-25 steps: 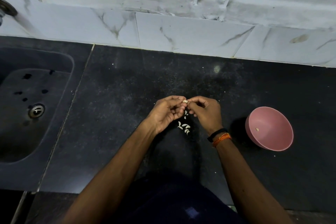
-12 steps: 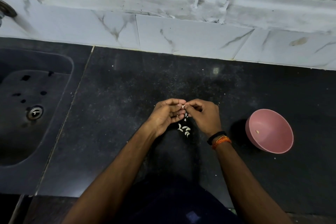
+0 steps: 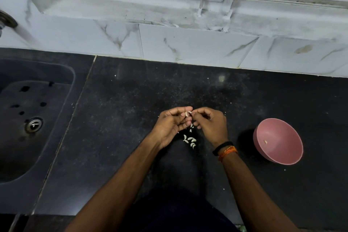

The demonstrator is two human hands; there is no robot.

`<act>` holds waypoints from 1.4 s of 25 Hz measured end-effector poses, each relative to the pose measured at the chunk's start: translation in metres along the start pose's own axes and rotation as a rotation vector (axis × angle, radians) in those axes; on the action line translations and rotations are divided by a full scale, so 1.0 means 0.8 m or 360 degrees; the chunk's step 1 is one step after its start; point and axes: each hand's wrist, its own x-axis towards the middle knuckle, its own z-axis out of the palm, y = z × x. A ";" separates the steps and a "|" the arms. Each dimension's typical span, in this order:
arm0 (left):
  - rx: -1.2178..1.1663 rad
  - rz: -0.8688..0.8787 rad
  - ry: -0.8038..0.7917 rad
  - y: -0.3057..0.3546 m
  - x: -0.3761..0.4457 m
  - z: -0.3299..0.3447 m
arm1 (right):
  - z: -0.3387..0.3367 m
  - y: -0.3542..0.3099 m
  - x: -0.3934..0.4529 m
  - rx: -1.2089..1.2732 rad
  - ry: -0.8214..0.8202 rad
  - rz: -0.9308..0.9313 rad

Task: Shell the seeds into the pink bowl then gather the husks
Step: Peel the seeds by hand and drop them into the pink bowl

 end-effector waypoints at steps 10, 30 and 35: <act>0.0062 -0.0038 0.0144 0.002 0.008 -0.002 | -0.001 0.014 0.012 -0.0660 -0.0021 0.0085; 0.0357 0.0227 0.0226 0.003 0.005 -0.001 | 0.011 0.018 0.005 -0.0330 0.0002 -0.0306; 0.0348 0.0254 0.0212 0.004 0.005 0.001 | 0.011 0.012 0.002 -0.0345 0.0053 -0.0413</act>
